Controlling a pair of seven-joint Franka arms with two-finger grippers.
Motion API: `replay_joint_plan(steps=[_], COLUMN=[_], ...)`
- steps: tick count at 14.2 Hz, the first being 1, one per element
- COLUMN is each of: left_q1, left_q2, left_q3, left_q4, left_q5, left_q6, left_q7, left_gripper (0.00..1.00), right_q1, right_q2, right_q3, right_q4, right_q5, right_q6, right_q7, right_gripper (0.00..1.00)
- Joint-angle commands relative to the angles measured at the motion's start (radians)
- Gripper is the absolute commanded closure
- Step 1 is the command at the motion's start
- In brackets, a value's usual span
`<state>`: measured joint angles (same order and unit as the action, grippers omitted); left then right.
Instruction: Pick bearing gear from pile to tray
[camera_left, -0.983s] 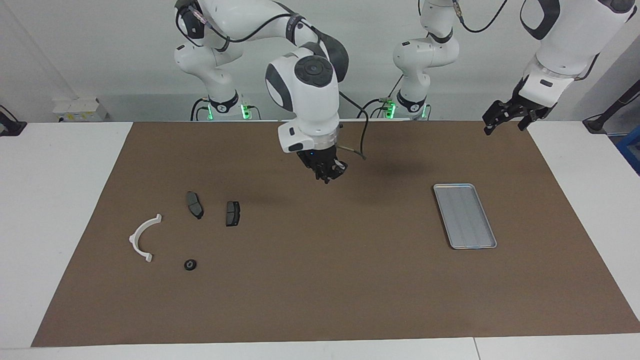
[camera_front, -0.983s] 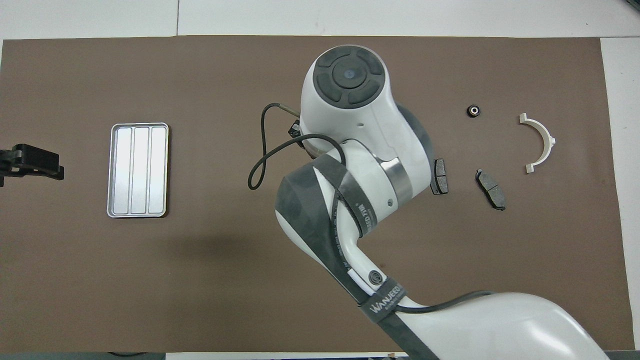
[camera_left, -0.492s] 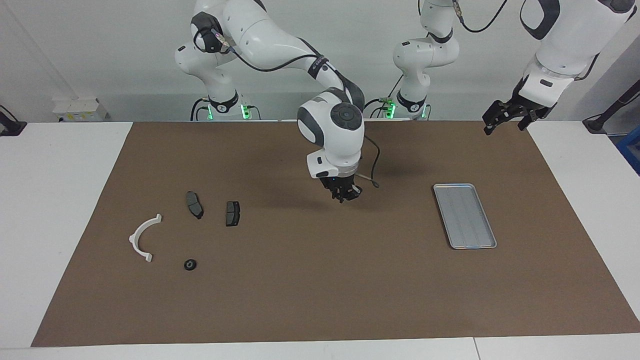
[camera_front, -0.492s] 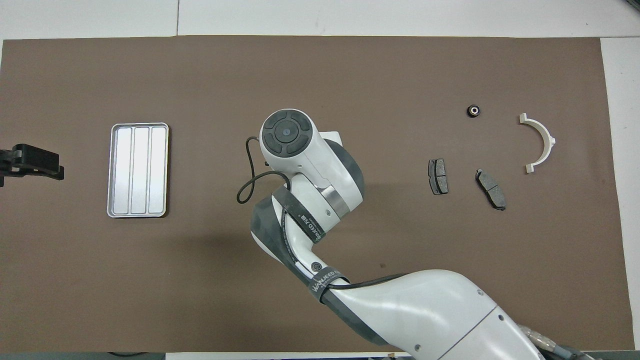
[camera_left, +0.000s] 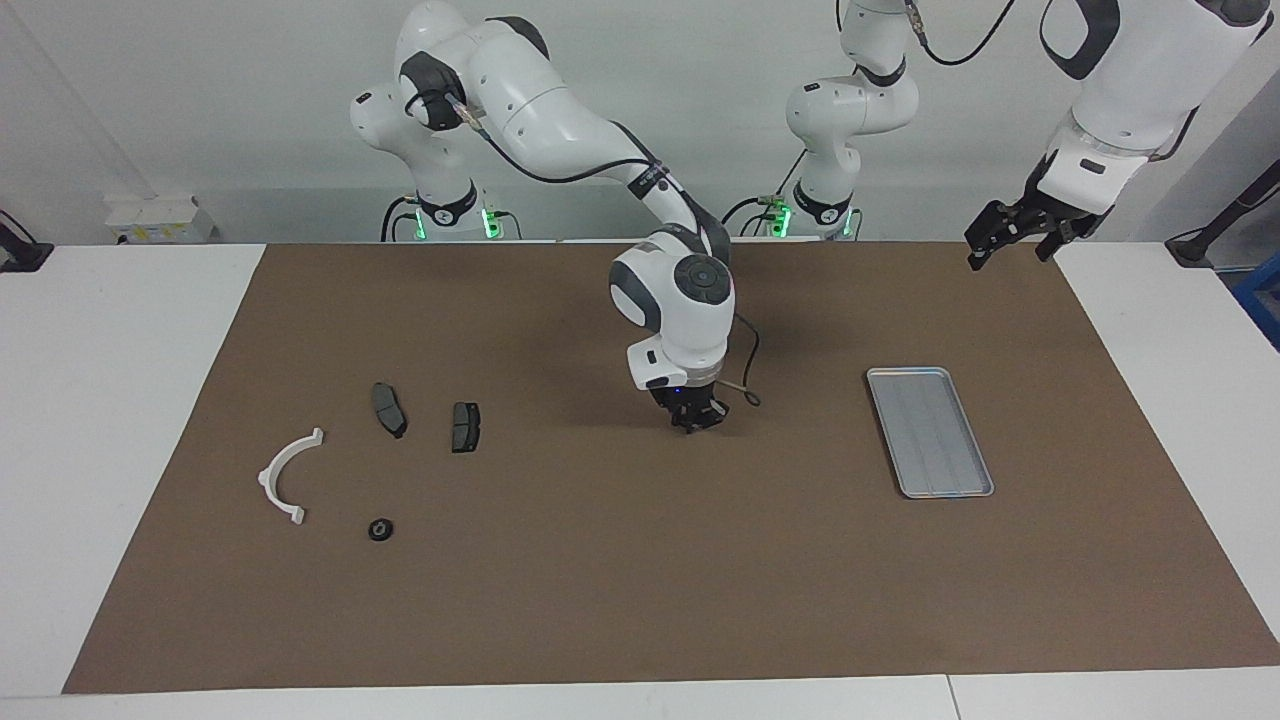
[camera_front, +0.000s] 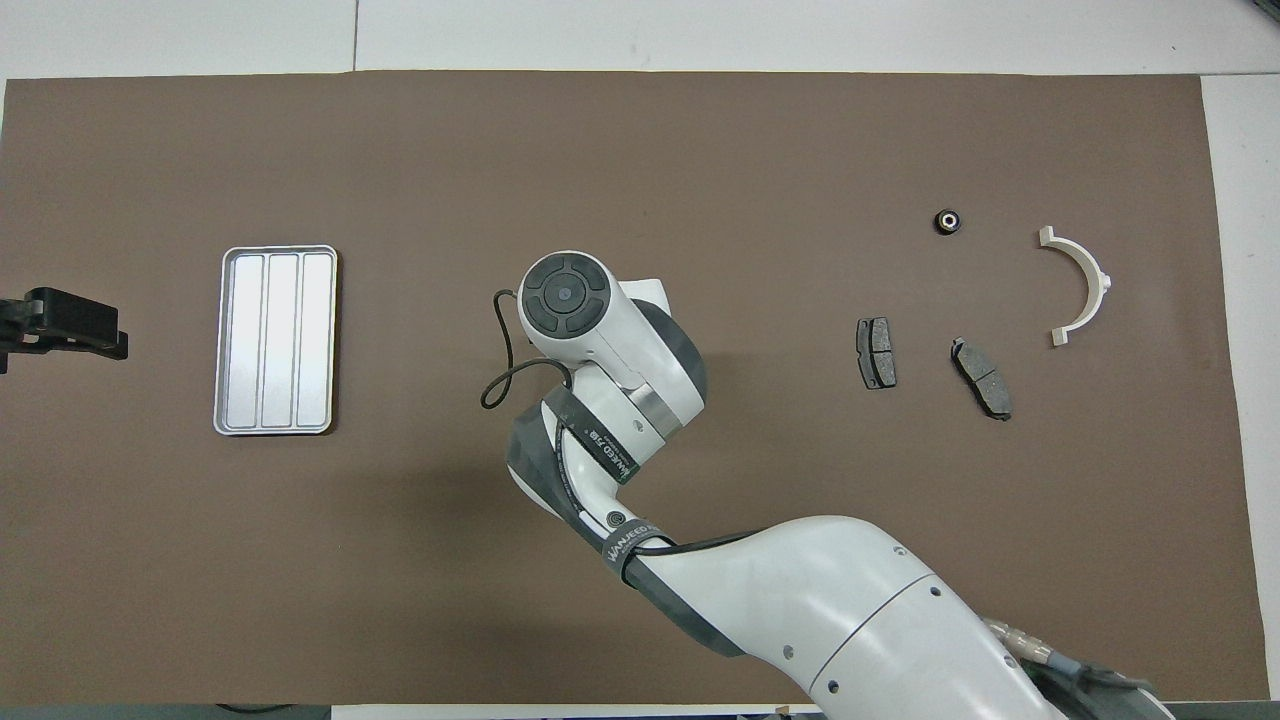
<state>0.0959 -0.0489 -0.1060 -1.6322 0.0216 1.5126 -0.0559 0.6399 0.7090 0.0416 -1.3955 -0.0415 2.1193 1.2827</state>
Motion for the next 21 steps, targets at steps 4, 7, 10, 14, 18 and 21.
replay_joint_plan(steps=[4, 7, 10, 14, 18, 21], left_q1=[-0.001, -0.001, -0.005, -0.047, -0.16, -0.258], left_q2=[-0.014, -0.014, -0.014, -0.017, -0.005, 0.059], left_q3=[0.0, 0.0, -0.003, -0.004, -0.006, -0.006], left_q4=[-0.017, -0.017, -0.015, -0.025, -0.064, -0.095], left_q5=[-0.003, -0.003, -0.003, -0.009, -0.044, -0.081], left_q6=[-0.008, -0.008, 0.001, 0.017, 0.083, 0.182], left_q7=[0.008, 0.008, 0.005, -0.104, -0.384, -0.594], left_gripper=[0.0, 0.0, 0.0, 0.0, 0.0, 0.0], right_q1=[0.012, -0.008, -0.072, -0.248, -0.449, -0.538], right_q2=[0.007, -0.006, -0.028, -0.161, -0.223, -0.23], right_q3=[-0.003, -0.009, -0.008, -0.002, -0.002, -0.002], right_q4=[-0.004, 0.03, 0.148, 0.156, 0.142, 0.081], right_q5=[-0.032, -0.05, -0.048, -0.029, 0.0, 0.003], right_q6=[-0.01, -0.12, -0.283, -0.406, -0.46, -0.402], right_q7=[0.026, 0.018, -0.084, -0.511, -0.954, -1.031], right_gripper=[0.58, 0.0, 0.0, 0.0, 0.0, 0.0])
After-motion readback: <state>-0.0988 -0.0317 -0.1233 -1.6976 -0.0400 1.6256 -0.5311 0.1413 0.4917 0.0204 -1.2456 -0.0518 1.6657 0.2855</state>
